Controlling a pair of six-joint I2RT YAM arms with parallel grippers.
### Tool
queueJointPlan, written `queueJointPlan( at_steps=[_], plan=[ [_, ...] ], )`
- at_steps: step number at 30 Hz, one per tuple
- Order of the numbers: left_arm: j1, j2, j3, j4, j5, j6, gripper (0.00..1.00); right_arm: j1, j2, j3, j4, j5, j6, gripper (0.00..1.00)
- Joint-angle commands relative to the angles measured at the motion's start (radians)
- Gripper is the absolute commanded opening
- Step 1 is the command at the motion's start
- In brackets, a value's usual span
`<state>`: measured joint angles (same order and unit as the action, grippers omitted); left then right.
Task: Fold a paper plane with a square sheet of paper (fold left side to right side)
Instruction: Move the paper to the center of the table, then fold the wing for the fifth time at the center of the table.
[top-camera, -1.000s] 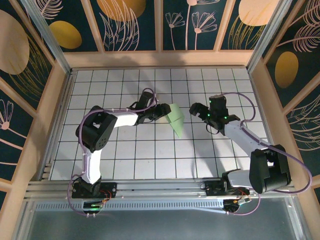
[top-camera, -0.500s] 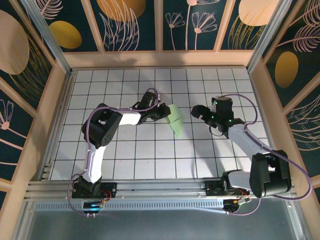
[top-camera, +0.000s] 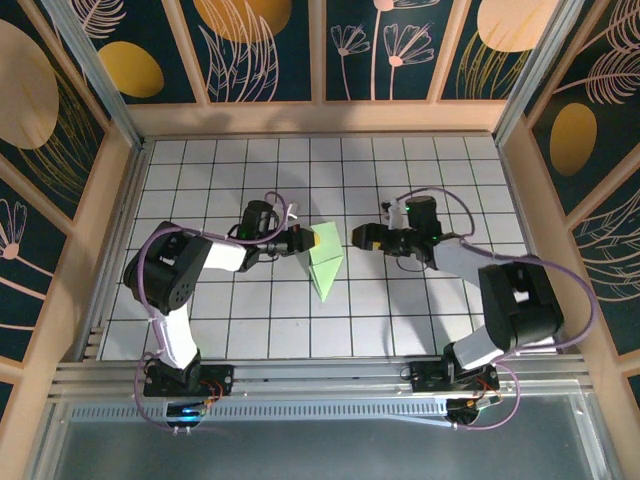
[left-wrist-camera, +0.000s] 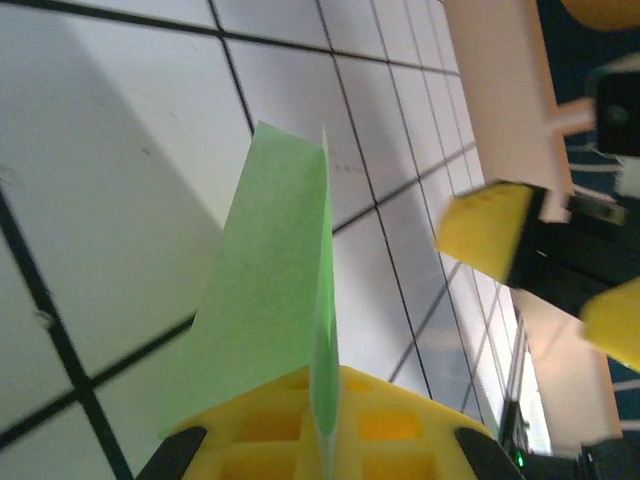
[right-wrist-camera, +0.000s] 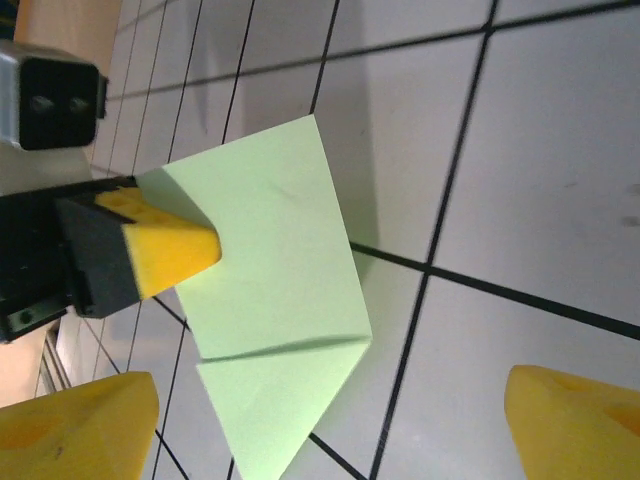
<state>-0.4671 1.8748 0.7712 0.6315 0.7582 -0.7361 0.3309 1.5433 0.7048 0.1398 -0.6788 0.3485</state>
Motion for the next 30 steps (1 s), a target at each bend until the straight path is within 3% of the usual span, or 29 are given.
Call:
queueJointPlan(
  at_steps=[1, 9, 14, 19, 30],
  plan=[
    [-0.001, -0.032, -0.043, 0.113, 0.102, 0.057, 0.00, 0.043, 0.076, 0.061, 0.091, -0.062, -0.056, 0.90],
    [-0.001, -0.037, -0.091, 0.195, 0.149, 0.070, 0.00, 0.072, 0.228, 0.126, 0.152, -0.167, -0.125, 0.89],
    [-0.001, -0.022, -0.084, 0.204, 0.155, 0.074, 0.00, 0.089, 0.278, 0.157, 0.158, -0.241, -0.136, 0.81],
    [-0.001, -0.004, -0.076, 0.191, 0.136, 0.079, 0.00, 0.091, 0.264, 0.153, 0.158, -0.241, -0.131, 0.67],
    [-0.001, 0.018, -0.066, 0.124, 0.096, 0.114, 0.00, 0.068, 0.220, 0.149, 0.110, -0.210, -0.144, 0.27]
  ],
)
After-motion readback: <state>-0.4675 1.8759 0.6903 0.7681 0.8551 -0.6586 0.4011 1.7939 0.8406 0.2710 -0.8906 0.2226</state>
